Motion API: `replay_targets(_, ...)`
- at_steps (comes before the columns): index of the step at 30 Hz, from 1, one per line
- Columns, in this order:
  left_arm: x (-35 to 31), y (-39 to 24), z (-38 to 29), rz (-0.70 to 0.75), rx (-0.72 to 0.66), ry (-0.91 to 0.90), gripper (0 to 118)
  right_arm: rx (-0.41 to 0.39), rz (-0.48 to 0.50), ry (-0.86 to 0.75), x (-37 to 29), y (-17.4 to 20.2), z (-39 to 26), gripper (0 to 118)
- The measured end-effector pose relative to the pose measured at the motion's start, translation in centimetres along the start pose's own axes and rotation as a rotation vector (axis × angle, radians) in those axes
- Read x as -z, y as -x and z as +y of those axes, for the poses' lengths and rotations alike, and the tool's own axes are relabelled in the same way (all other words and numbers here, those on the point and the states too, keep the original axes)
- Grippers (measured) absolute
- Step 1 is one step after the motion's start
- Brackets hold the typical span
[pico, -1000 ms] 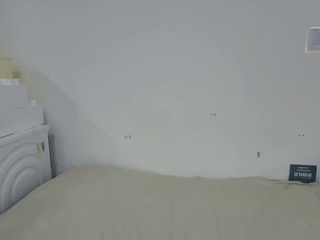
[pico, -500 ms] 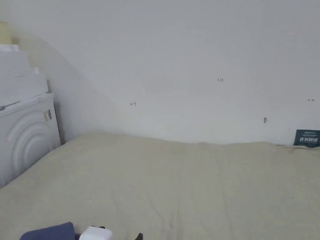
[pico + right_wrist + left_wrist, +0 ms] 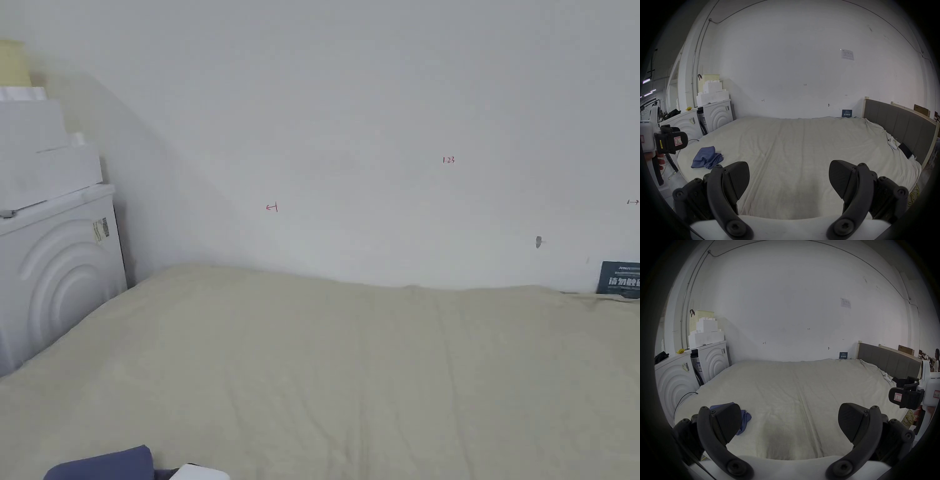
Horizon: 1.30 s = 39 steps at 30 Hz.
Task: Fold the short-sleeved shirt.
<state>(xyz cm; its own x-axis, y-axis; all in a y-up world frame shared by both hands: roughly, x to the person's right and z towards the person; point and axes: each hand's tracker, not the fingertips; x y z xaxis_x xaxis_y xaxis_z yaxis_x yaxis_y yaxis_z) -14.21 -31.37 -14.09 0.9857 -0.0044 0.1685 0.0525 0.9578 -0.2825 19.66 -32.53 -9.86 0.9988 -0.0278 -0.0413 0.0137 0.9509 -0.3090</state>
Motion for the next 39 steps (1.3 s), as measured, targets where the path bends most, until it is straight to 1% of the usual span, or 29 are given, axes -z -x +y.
replay_targets(6, 0.3, 0.0, 0.0, 0.014, -0.010, 0.009, 118, -0.002, -0.006, -0.015, -0.2, -0.1, 0.4, 101)
replay_targets(10, 0.5, 0.2, 0.0, 0.014, -0.035, 0.025, 118, 0.072, 0.030, -0.028, -0.1, -0.5, 0.8, 101)
replay_targets(13, 0.5, 0.3, 0.1, 0.014, -0.041, 0.030, 118, 0.097, 0.037, -0.022, 0.1, -0.7, 0.9, 101)
replay_targets(15, 0.6, 0.3, 0.1, 0.019, -0.039, 0.027, 118, 0.089, 0.039, -0.020, 0.2, -0.6, 0.9, 101)
replay_targets(18, 0.5, 0.3, 0.1, 0.026, -0.033, 0.030, 118, 0.043, 0.014, -0.019, 0.2, -0.3, 0.8, 101)
replay_targets(20, 0.5, 0.3, 0.1, 0.030, -0.030, 0.032, 118, 0.036, 0.012, -0.015, 0.3, -0.1, 0.8, 101)
replay_targets(22, 0.5, 0.2, 0.1, 0.024, -0.028, 0.034, 118, 0.042, 0.024, 0.000, 0.5, 0.0, 0.8, 101)
replay_targets(25, 0.5, 0.1, 0.1, 0.018, -0.039, 0.040, 118, 0.078, 0.060, 0.017, 0.7, 0.0, 0.9, 101)
replay_targets(27, 0.6, 0.1, 0.1, 0.013, -0.040, 0.041, 118, 0.081, 0.060, 0.020, 0.8, 0.1, 1.0, 101)
replay_targets(30, 0.7, 0.1, 0.2, 0.020, -0.040, 0.045, 118, 0.081, 0.051, 0.030, 1.0, 0.3, 1.3, 101)
replay_targets(32, 0.7, 0.1, 0.2, 0.016, -0.042, 0.046, 118, 0.098, 0.032, 0.050, 1.2, 0.3, 1.5, 101)
replay_targets(36, 0.9, 0.0, 0.4, 0.011, -0.047, 0.051, 118, 0.119, -0.036, 0.078, 1.4, 0.4, 2.0, 101)
replay_targets(39, 1.1, -0.1, 0.5, 0.007, -0.052, 0.053, 118, 0.130, -0.048, 0.079, 1.2, 0.3, 2.1, 101)
